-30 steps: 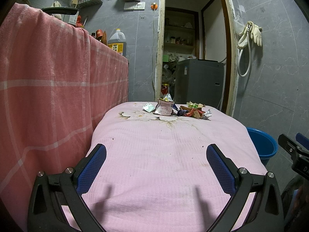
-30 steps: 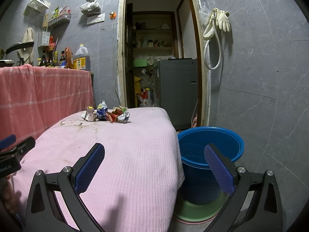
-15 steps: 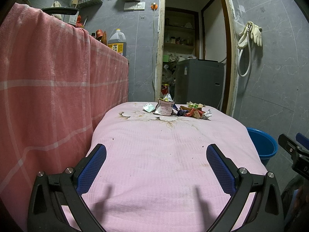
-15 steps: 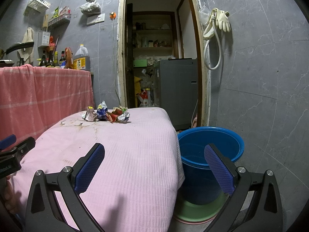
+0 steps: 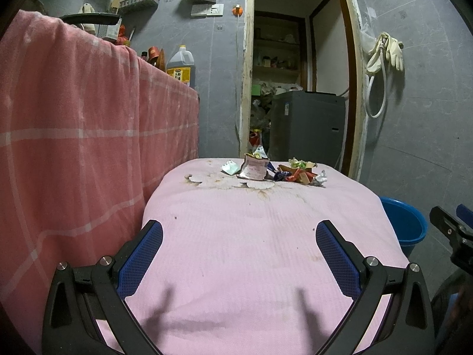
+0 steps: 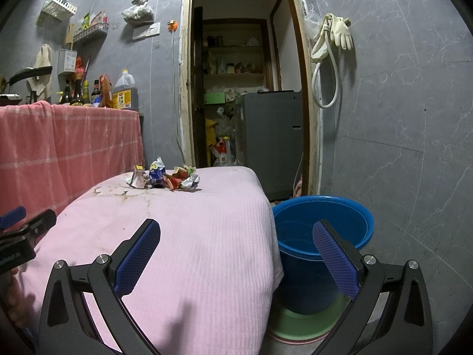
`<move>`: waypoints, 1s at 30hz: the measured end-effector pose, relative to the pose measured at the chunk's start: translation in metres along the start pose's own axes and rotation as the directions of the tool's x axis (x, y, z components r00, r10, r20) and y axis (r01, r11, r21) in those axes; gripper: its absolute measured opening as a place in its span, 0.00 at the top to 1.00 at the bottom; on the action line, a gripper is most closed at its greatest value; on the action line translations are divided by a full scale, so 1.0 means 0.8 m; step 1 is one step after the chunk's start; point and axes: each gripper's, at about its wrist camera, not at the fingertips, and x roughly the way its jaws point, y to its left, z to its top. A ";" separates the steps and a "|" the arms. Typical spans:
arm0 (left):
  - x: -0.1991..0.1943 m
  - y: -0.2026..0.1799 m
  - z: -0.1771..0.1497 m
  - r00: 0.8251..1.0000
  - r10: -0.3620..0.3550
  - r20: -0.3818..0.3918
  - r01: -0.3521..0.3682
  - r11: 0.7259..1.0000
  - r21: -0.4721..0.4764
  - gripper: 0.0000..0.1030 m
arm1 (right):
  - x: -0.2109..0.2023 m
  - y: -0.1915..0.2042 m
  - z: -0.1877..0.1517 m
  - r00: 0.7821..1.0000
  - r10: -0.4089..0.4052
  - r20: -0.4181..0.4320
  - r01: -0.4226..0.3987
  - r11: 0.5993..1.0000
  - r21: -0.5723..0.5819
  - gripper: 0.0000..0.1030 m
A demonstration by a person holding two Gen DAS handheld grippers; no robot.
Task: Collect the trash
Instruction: 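Move the right tool to the trash and grasp the silver foil wrapper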
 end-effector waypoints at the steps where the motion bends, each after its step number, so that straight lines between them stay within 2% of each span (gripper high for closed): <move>1: 0.002 0.000 0.000 1.000 0.002 0.001 -0.002 1.000 0.000 0.02 | 0.000 0.003 0.002 1.000 0.000 -0.002 0.000 1.000 0.001 0.00; 6: 0.010 -0.004 0.016 1.000 0.011 0.029 -0.011 1.000 0.014 0.01 | 0.004 0.006 0.013 1.000 0.015 0.016 -0.015 1.000 0.003 0.00; 20: 0.056 -0.004 0.082 0.995 0.012 0.097 -0.011 1.000 -0.004 0.01 | 0.052 0.020 0.101 0.981 0.109 0.159 -0.102 0.993 -0.052 0.00; 23: 0.073 -0.002 0.091 0.996 0.011 0.091 -0.010 1.000 -0.009 0.02 | 0.070 0.024 0.116 0.975 0.141 0.175 -0.130 0.989 -0.073 0.00; 30: 0.129 0.011 0.108 1.000 0.004 0.018 -0.004 1.000 -0.020 0.02 | 0.135 0.033 0.142 0.973 0.182 0.143 -0.165 0.979 -0.121 0.00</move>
